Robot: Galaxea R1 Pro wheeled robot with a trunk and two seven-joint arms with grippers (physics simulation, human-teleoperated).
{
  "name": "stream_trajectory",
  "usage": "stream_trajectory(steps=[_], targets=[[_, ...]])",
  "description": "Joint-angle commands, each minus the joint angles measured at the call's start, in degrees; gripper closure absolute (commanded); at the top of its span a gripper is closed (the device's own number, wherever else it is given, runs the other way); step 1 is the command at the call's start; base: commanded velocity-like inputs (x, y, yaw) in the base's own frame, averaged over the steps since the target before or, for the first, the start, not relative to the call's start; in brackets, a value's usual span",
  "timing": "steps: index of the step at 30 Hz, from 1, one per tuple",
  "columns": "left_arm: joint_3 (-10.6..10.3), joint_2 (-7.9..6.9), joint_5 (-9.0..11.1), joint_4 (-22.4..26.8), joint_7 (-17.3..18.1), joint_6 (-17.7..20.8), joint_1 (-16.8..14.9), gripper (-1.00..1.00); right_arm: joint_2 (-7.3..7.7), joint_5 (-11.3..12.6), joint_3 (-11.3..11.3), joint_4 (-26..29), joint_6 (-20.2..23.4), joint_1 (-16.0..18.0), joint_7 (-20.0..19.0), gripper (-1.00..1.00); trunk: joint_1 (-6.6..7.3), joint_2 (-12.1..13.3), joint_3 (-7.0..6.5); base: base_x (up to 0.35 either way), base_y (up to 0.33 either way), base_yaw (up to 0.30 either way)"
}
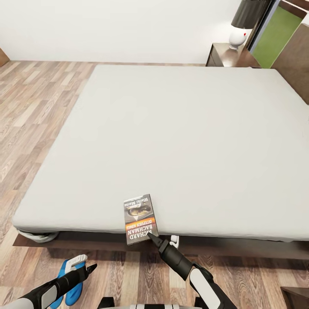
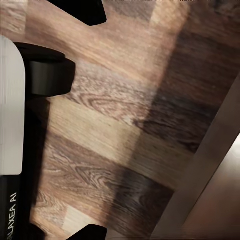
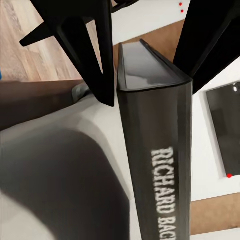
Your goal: In the bedroom, move the book from the bed onto either nightstand, and place the two sandals side by side next to the bed.
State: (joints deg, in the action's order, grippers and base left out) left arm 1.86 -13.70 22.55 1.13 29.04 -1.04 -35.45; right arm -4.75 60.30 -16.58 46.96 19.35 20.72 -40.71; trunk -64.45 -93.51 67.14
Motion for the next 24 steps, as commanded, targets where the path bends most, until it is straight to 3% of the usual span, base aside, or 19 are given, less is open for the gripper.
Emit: stream_trajectory(steps=[1, 24], targets=[[0.2, -0.01, 0.0, -0.1, 0.2, -0.1, 0.0, -1.00, 0.01, 0.6, 0.0, 0.0, 0.5, 0.0, 0.0, 1.00, 0.23, 0.4, -0.16, 0.000, 0.000, 0.000], [0.2, -0.01, 0.0, -0.1, 0.1, -0.1, 0.0, -1.00, 0.01, 0.6, 0.0, 0.0, 0.5, 0.0, 0.1, 1.00, 5.28, 9.6, -4.29, 0.000, 0.000, 0.000]])
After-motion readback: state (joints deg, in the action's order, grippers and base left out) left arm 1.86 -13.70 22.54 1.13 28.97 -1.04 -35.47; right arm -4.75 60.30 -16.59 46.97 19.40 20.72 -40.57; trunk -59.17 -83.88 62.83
